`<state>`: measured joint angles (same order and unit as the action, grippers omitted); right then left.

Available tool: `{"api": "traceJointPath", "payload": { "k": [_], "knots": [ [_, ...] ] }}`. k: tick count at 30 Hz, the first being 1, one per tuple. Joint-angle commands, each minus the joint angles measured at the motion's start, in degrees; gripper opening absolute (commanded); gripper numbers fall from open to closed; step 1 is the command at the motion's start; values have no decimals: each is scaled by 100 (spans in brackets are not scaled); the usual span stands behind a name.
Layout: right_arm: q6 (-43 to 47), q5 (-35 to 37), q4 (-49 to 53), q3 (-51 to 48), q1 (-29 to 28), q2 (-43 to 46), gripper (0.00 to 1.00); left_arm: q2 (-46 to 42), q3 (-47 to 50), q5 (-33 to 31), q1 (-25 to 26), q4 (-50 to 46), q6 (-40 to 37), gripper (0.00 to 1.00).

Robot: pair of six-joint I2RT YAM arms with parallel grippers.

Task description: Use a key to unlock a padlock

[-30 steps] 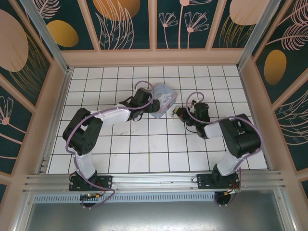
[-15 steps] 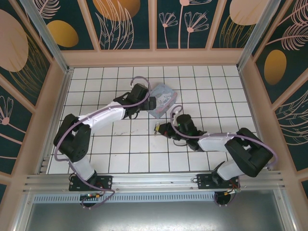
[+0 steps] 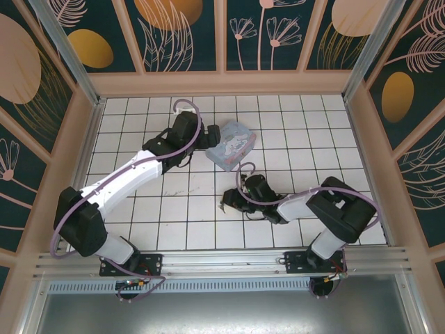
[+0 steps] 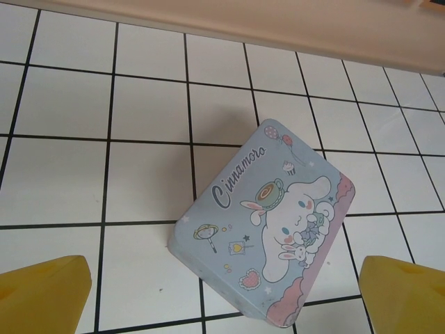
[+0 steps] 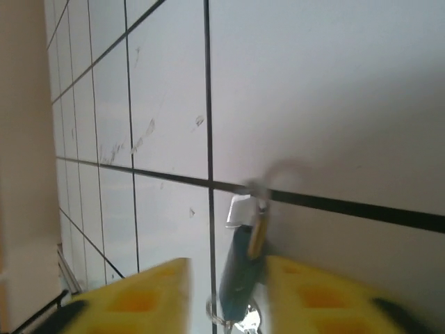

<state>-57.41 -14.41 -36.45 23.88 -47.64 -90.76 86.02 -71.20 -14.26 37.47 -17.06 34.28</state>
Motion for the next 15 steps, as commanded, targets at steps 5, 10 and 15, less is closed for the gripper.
{"api": "traceJointPath", "payload": {
  "k": [5, 10, 15],
  "knots": [
    [344, 270, 698, -258, 464, 1125, 57, -390, 97, -238, 14, -234, 114, 99],
    [808, 514, 1831, -170, 984, 2323, 67, -662, 151, -714, 14, -281, 62, 99],
    [1672, 1666, 3493, 665, 1593, 3376, 78, -1237, 662, -1367, 12, 424, -471, 98]
  ]
}}
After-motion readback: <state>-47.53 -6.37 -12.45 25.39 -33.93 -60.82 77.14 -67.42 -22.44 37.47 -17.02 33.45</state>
